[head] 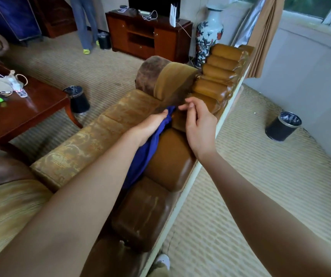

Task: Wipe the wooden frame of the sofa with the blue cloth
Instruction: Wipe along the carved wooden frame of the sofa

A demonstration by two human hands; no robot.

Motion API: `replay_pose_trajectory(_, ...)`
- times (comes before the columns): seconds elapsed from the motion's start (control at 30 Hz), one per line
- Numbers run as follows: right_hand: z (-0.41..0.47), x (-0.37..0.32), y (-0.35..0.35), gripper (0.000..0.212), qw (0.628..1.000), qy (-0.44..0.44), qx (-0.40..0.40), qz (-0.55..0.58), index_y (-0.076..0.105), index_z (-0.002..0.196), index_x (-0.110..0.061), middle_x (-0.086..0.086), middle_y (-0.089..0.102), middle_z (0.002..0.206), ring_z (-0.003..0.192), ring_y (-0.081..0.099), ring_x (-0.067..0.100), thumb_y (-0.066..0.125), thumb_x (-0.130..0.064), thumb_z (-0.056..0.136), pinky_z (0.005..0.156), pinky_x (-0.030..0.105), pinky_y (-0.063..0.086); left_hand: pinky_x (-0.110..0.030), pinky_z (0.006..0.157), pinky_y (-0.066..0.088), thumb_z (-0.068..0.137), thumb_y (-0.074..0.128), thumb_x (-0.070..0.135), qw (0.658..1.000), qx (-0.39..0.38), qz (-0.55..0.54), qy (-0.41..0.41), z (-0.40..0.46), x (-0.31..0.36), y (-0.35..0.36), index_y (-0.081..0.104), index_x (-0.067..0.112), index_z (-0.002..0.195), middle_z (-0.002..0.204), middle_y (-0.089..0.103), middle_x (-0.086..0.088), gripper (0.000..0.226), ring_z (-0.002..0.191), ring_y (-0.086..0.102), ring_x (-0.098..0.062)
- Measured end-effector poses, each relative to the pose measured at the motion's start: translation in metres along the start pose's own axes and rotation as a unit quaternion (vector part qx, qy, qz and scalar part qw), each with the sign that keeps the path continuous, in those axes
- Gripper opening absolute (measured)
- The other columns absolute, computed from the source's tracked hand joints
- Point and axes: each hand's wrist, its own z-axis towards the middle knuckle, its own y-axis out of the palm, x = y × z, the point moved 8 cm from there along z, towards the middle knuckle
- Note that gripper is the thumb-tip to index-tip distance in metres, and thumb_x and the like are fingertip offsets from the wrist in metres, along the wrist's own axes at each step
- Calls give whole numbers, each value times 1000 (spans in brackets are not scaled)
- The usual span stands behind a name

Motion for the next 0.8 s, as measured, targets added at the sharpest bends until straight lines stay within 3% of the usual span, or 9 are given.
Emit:
replay_pose_trajectory(0.17, -4, -3, 1, 23, 1000, 7, 17, -13, 61, 108, -7, -4, 70, 92, 77, 59, 1, 41, -10, 98, 73, 10, 42, -17, 96, 27, 102, 34, 40, 999, -1, -28, 28, -15, -6, 0, 41, 14, 142, 141, 45, 2, 48, 126, 42, -11)
replay_pose_trajectory(0.23, -5, -4, 2, 23, 1000, 12, 19, -19, 61, 108, -5, -4, 71, 91, 77, 57, -1, 41, -10, 98, 72, 6, 39, -16, 94, 29, 102, 34, 40, 999, -3, -28, 32, -24, -9, -1, 40, 16, 143, 141, 45, 1, 48, 121, 43, -8)
replay_pose_trajectory(0.33, -4, -3, 2, 23, 999, 14, 14, -31, 61, 107, -4, -2, 71, 89, 77, 60, 3, 40, -10, 97, 72, 3, 37, -19, 90, 35, 101, 36, 43, 998, 11, -47, 47, -33, -17, -5, 45, 18, 140, 127, 53, 7, 47, 108, 50, -4)
replay_pose_trajectory(0.43, -5, -4, 3, 23, 999, 19, -3, -36, 60, 105, -3, 1, 72, 87, 80, 64, 11, 40, -9, 96, 71, 10, 39, -18, 83, 43, 98, 41, 46, 995, 35, -70, 67, -45, -22, -7, 56, 28, 124, 105, 59, 18, 35, 96, 57, 0)
replay_pose_trajectory(0.5, -4, -6, 4, 23, 999, 19, -8, -34, 61, 105, -2, 3, 72, 87, 81, 65, 15, 41, -8, 95, 72, 15, 40, -24, 94, 45, 97, 46, 45, 992, 58, -74, 82, -51, -28, -12, 61, 33, 101, 102, 64, 15, 20, 103, 60, -6)
replay_pose_trajectory(0.6, -4, -3, 5, 23, 999, 23, -6, -28, 61, 105, -3, 2, 72, 87, 77, 63, 13, 40, -9, 95, 71, 17, 41, -27, 98, 44, 97, 48, 40, 989, 70, -75, 105, -62, -35, -13, 62, 33, 90, 103, 67, 8, 16, 103, 61, -6)
replay_pose_trajectory(0.67, -4, -1, 5, 23, 999, 26, -2, -21, 61, 105, -4, 0, 71, 86, 72, 59, 6, 40, -10, 96, 69, 15, 40, -24, 95, 40, 99, 45, 38, 988, 75, -69, 113, -61, -32, -10, 60, 32, 95, 105, 62, 12, 17, 101, 56, -2)
replay_pose_trajectory(0.8, -3, 3, 3, 23, 999, 33, 18, -12, 60, 103, -6, -5, 69, 80, 70, 56, -1, 39, -10, 97, 68, 4, 37, -17, 100, 26, 101, 37, 39, 995, 46, -17, 82, -37, -15, -5, 43, 16, 140, 134, 46, 9, 45, 125, 40, -5)
